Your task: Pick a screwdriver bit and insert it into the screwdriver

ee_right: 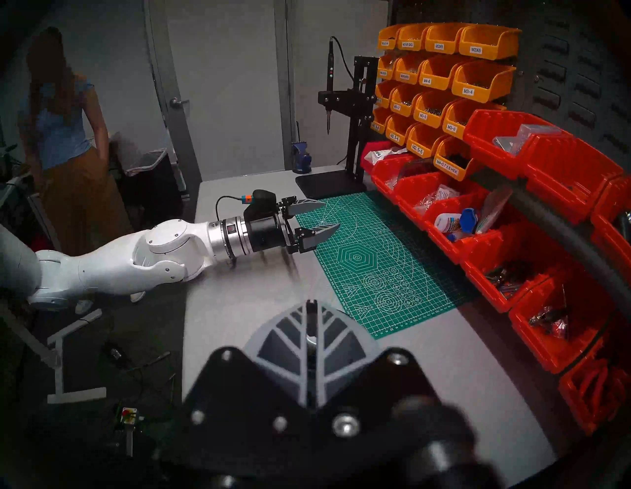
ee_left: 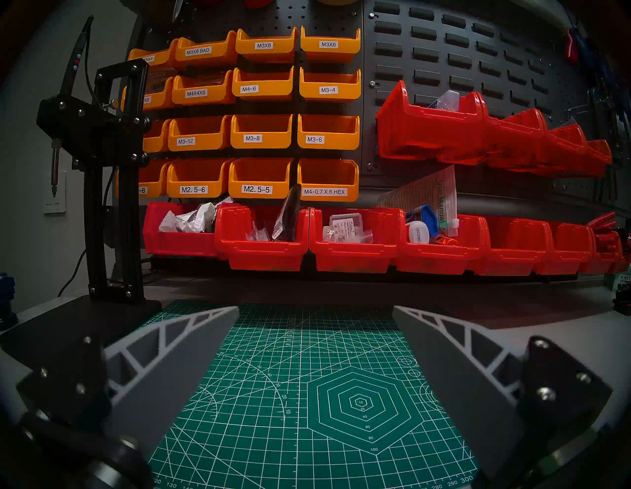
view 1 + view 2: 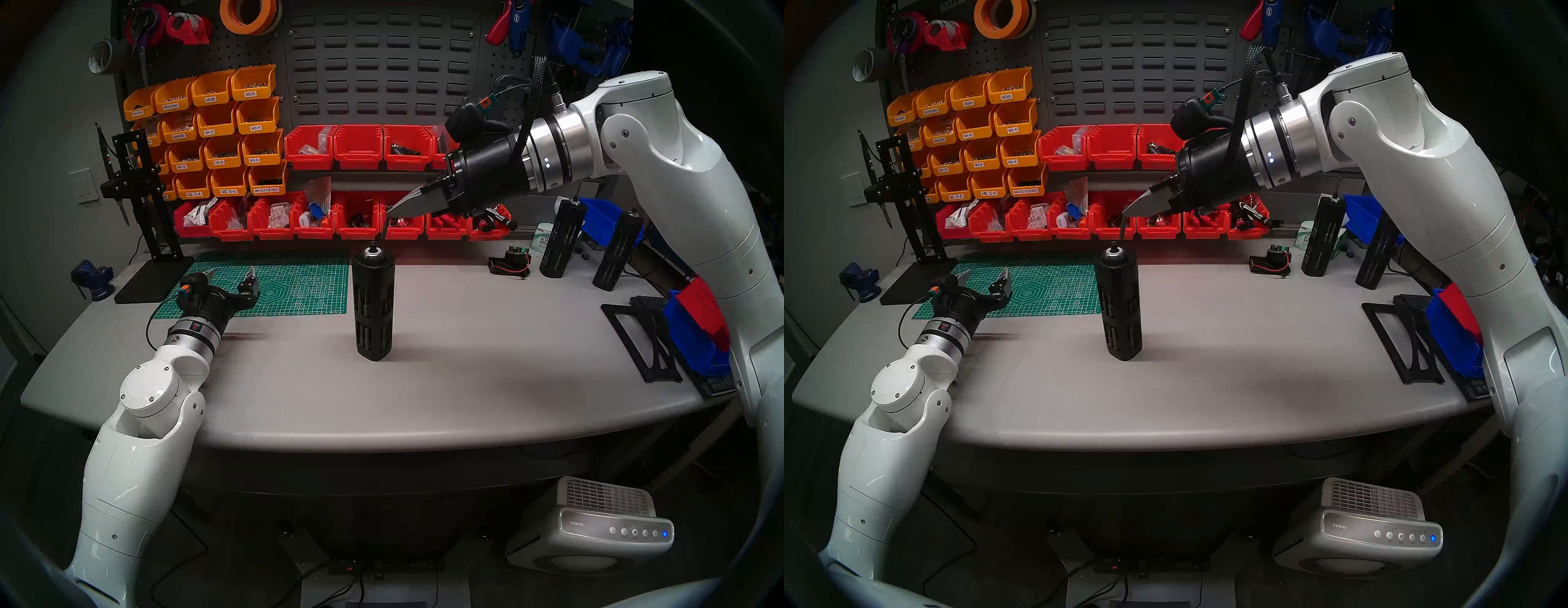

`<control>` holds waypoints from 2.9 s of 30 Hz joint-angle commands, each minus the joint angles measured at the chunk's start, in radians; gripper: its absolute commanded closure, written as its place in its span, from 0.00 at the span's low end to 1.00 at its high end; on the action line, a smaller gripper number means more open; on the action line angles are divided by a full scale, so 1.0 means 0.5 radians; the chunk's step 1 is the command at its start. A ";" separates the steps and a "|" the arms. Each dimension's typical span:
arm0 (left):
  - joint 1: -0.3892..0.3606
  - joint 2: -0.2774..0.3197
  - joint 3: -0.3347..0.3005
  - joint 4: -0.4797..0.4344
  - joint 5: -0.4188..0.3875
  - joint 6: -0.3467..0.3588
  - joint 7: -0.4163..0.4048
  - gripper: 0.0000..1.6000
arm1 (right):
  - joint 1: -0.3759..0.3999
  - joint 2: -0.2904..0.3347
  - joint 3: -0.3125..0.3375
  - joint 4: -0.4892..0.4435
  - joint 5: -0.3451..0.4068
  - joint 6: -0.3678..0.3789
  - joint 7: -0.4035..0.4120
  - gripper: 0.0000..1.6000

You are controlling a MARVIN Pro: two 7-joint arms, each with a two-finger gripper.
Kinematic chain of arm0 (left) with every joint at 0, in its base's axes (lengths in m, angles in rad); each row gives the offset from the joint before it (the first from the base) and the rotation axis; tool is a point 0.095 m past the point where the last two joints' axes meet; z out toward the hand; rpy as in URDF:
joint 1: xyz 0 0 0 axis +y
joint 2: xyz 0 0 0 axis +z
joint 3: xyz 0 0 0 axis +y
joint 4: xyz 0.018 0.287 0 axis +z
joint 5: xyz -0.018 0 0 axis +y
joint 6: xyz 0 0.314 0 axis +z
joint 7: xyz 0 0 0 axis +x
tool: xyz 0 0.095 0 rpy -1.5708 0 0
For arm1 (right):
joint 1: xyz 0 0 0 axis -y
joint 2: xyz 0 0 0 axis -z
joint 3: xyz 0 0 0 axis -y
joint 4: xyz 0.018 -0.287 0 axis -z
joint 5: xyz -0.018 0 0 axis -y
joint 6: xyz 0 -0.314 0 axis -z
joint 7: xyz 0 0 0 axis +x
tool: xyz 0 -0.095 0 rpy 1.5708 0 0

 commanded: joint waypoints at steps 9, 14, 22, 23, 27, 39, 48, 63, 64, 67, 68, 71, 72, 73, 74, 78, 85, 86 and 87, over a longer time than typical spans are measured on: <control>-0.048 0.002 -0.019 -0.056 -0.002 -0.030 -0.001 0.00 | 0.297 -0.006 -0.144 0.091 0.027 -0.115 0.273 1.00; -0.048 0.002 -0.019 -0.056 -0.002 -0.031 -0.001 0.00 | 0.356 -0.014 -0.232 0.134 0.018 -0.162 0.301 1.00; -0.048 0.002 -0.019 -0.056 -0.002 -0.031 -0.001 0.00 | 0.460 -0.026 -0.364 0.199 -0.001 -0.242 0.366 1.00; -0.048 0.002 -0.019 -0.056 -0.002 -0.031 -0.001 0.00 | 0.472 -0.028 -0.377 0.207 -0.005 -0.249 0.378 1.00; -0.048 0.002 -0.019 -0.056 -0.002 -0.031 -0.001 0.00 | 0.529 -0.031 -0.437 0.238 -0.027 -0.288 0.437 1.00; -0.048 0.001 -0.020 -0.057 -0.002 -0.033 -0.001 0.00 | 0.666 -0.031 -0.581 0.307 -0.072 -0.398 0.520 1.00; -0.048 0.000 -0.020 -0.057 -0.002 -0.034 -0.001 0.00 | 0.747 -0.060 -0.661 0.378 -0.091 -0.481 0.630 1.00; -0.048 -0.001 -0.020 -0.058 -0.001 -0.037 -0.001 0.00 | 0.881 -0.103 -0.874 0.531 -0.109 -0.633 0.779 1.00; -0.048 -0.001 -0.020 -0.058 -0.001 -0.037 -0.001 0.00 | 0.885 -0.107 -0.881 0.541 -0.099 -0.642 0.784 1.00; -0.048 -0.001 -0.020 -0.058 -0.001 -0.037 -0.001 0.00 | 0.909 -0.120 -0.909 0.564 -0.090 -0.666 0.792 1.00; -0.048 -0.001 -0.020 -0.058 -0.001 -0.037 -0.001 0.00 | 0.916 -0.129 -0.912 0.579 -0.108 -0.673 0.828 1.00; -0.048 -0.001 -0.020 -0.058 -0.001 -0.037 -0.001 0.00 | 0.940 -0.142 -0.934 0.606 -0.111 -0.695 0.858 1.00; -0.048 -0.001 -0.020 -0.058 -0.001 -0.037 -0.001 0.00 | 0.944 -0.145 -0.939 0.612 -0.099 -0.701 0.853 1.00; -0.048 -0.001 -0.020 -0.058 -0.001 -0.037 -0.001 0.00 | 0.951 -0.149 -0.944 0.621 -0.104 -0.707 0.865 1.00; -0.048 -0.001 -0.020 -0.058 -0.001 -0.037 -0.001 0.00 | 0.959 -0.154 -0.952 0.631 -0.109 -0.713 0.882 1.00; -0.047 -0.001 -0.020 -0.058 -0.001 -0.038 -0.001 0.00 | 0.986 -0.175 -0.982 0.673 -0.126 -0.734 0.935 1.00; -0.047 -0.002 -0.021 -0.059 -0.001 -0.039 -0.001 0.00 | 1.013 -0.218 -1.025 0.738 -0.125 -0.783 0.949 1.00; -0.047 -0.002 -0.021 -0.059 -0.001 -0.039 -0.001 0.00 | 1.017 -0.225 -1.029 0.746 -0.126 -0.786 0.951 1.00; -0.047 -0.002 -0.021 -0.059 -0.001 -0.039 -0.001 0.00 | 1.020 -0.233 -1.033 0.759 -0.123 -0.793 0.959 1.00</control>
